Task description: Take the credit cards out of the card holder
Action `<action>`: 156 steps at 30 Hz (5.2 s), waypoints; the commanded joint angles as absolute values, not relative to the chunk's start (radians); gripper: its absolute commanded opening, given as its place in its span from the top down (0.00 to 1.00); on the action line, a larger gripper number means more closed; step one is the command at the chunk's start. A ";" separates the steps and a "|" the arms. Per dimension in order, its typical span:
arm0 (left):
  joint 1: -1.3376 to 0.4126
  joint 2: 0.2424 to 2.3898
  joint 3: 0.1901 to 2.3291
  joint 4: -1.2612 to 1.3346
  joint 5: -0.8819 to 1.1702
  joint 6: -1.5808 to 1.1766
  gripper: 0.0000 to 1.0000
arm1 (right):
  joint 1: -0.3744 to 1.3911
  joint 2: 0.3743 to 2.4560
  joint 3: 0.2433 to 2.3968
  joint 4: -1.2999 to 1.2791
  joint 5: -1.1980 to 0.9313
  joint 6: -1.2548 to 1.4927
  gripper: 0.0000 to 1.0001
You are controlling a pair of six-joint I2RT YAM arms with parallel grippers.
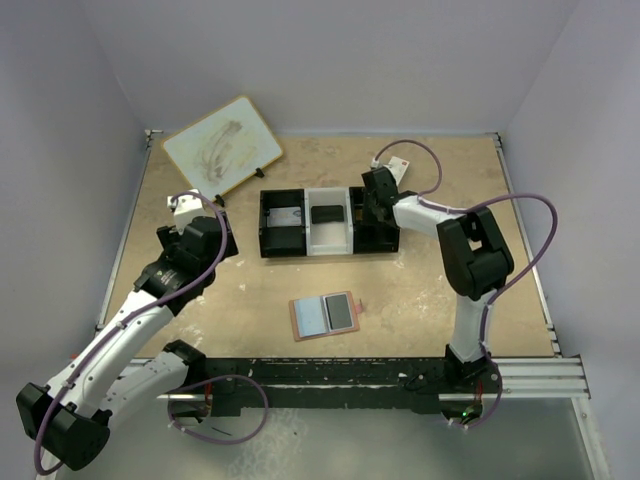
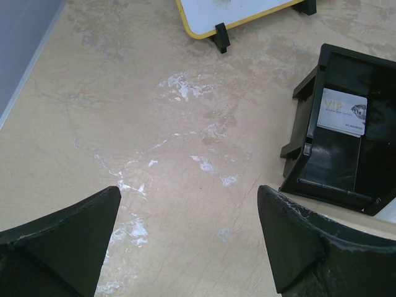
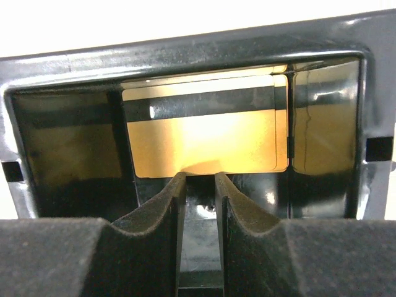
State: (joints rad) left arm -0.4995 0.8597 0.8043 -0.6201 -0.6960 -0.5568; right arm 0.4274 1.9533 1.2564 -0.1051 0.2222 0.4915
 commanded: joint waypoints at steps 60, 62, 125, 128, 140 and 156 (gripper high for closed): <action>-0.783 1.257 0.726 -0.170 -0.066 -0.549 0.14 | 1.024 0.647 0.043 0.328 -0.135 1.266 0.00; -0.788 1.290 0.724 -0.147 -0.047 -0.548 0.14 | 1.023 0.630 0.022 0.316 -0.127 1.297 0.05; -1.313 1.301 0.466 0.233 -0.371 -1.161 0.34 | 0.620 1.409 0.797 -0.113 0.017 0.725 0.28; -1.313 1.198 0.470 0.112 -0.442 -1.142 0.34 | 0.622 1.301 0.726 -0.061 -0.031 0.787 0.33; -1.138 0.940 0.534 -0.286 -0.547 -1.020 0.19 | 0.829 1.263 0.469 0.363 -0.117 1.160 0.62; -1.031 1.172 0.691 -0.227 -0.330 -0.816 0.20 | 0.853 1.451 0.305 0.544 -0.106 1.333 0.71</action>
State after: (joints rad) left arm -1.0626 1.1004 0.6064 -0.2768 -0.4381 -0.9176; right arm 0.8501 1.4120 0.3618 0.4763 -0.1184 1.2739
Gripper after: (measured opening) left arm 0.797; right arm 0.320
